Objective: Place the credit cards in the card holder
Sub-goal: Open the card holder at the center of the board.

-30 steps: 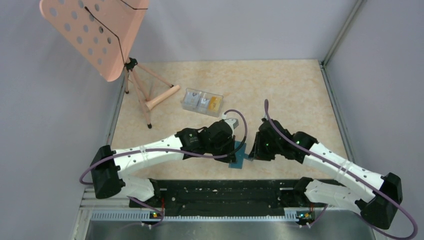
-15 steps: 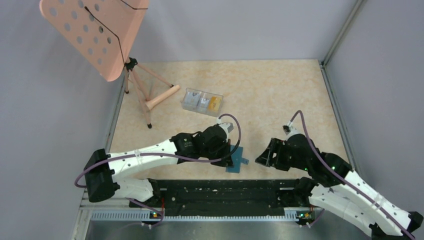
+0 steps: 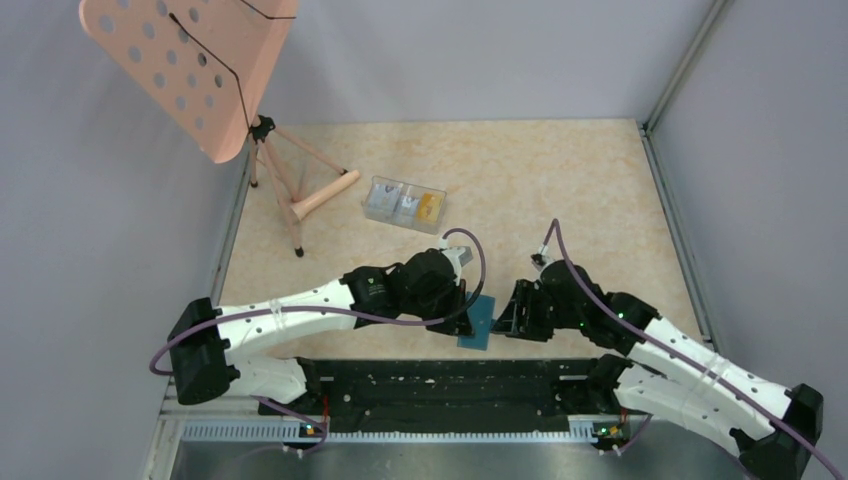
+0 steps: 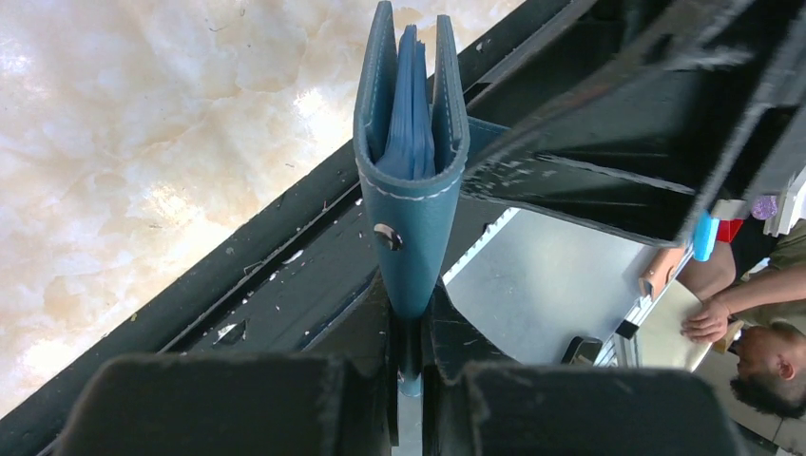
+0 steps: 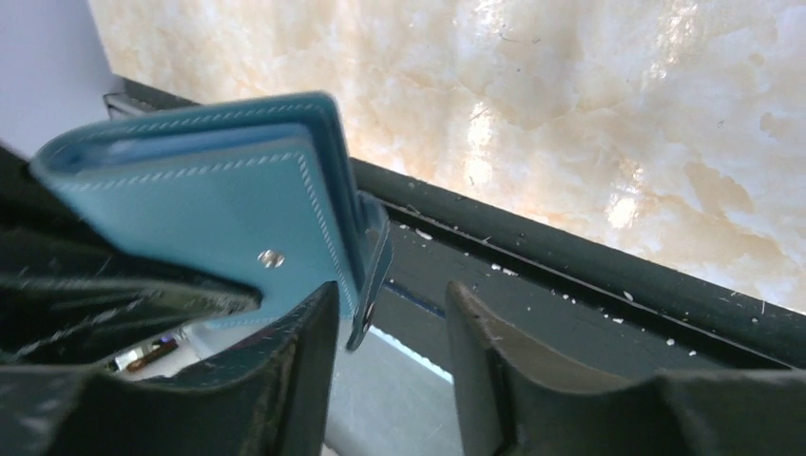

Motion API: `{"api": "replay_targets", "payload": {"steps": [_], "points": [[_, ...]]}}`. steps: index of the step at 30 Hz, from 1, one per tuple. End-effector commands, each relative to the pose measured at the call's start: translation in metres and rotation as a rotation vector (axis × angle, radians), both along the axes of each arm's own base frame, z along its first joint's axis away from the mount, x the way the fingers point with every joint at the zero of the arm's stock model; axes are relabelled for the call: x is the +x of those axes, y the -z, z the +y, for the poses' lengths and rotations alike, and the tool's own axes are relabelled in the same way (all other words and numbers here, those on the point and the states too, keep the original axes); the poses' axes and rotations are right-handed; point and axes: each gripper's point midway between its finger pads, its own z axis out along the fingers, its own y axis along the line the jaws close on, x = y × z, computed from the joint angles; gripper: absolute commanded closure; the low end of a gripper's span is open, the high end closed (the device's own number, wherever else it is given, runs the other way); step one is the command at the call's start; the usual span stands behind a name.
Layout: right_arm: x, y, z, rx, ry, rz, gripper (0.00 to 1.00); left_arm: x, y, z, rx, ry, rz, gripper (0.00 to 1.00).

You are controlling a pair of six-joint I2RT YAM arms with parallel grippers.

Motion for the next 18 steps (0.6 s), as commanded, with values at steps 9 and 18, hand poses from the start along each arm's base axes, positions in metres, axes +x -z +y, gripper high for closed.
{"api": "replay_targets", "payload": {"steps": [9,18], "points": [[0.025,-0.008,0.013,-0.021,0.023,-0.039,0.79,-0.001,-0.018,-0.008,-0.074,0.023,-0.023,1.00],[0.021,-0.043,0.021,0.097,-0.038,-0.137,1.00,0.001,-0.017,-0.006,-0.071,0.022,-0.045,0.93]]}}
